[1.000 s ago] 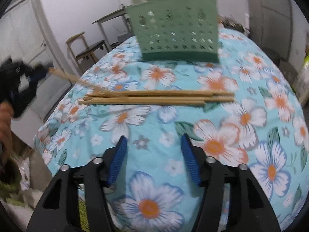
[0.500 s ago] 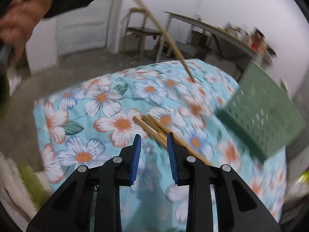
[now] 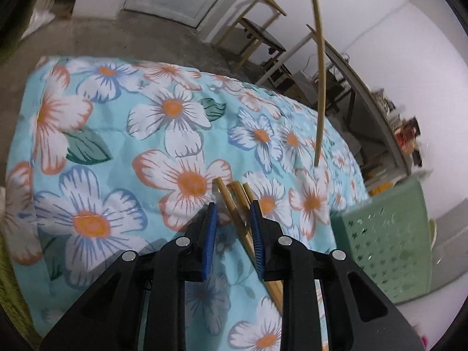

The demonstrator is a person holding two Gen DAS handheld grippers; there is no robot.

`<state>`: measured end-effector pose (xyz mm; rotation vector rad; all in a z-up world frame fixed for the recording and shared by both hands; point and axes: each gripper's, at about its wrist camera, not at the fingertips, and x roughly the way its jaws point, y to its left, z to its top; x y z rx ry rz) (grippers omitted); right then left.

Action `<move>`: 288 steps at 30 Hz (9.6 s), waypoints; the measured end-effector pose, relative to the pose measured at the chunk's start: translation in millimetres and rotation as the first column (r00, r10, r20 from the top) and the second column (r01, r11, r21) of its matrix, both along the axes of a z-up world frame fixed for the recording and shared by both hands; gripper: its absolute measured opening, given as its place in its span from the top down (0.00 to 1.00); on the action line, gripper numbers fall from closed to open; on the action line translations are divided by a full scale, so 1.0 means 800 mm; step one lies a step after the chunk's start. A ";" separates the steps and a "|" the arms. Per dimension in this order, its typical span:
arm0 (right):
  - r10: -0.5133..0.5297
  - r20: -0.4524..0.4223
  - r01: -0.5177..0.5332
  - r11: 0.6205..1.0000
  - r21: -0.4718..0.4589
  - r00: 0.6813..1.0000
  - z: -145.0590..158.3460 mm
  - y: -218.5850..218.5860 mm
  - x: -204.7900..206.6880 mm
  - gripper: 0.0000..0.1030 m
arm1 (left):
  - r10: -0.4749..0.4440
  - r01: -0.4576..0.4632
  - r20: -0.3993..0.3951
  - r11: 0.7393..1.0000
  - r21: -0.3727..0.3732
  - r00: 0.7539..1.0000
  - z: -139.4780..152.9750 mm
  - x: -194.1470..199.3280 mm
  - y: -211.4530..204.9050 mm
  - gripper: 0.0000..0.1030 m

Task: Organize utensils
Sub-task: 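Grasp a bamboo chopstick with the right tool while the left tool holds its chopstick, then lower the left tool's chopstick into the green holder while the right carries its chopstick, then lower the held chopstick into the green holder and open the right tool, then grasp another bamboo chopstick with the left tool while the right tool returns to the chopsticks, then grasp a bamboo chopstick with the right tool while the left tool holds its chopstick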

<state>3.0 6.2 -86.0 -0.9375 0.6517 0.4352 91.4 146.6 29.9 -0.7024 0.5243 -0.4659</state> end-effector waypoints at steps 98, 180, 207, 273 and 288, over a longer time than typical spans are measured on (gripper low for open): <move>-0.436 -0.097 0.232 0.266 0.936 0.894 0.244 -0.346 0.022 0.94 | -0.233 0.139 0.168 0.888 0.439 0.958 0.081 0.037 -0.224 0.21; -0.481 -0.432 0.605 0.297 0.739 0.763 0.078 -0.288 -0.009 0.58 | -0.325 0.297 -0.470 0.945 -0.136 0.821 -0.143 -0.003 -0.128 0.55; -0.470 -0.441 0.605 0.289 0.742 0.765 0.076 -0.286 -0.008 0.58 | -0.224 0.117 -0.581 0.969 -0.216 0.783 -0.157 -0.006 -0.065 1.00; -0.458 -0.721 0.805 -0.022 0.593 0.519 0.013 -0.345 -0.020 0.58 | -0.179 0.026 -0.466 0.949 -0.315 0.867 -0.155 0.015 -0.016 0.93; -0.397 -0.829 0.775 -0.342 0.532 0.394 -0.015 -0.384 0.001 0.68 | -0.244 0.209 -0.330 0.968 -0.139 0.912 -0.115 0.028 -0.014 0.91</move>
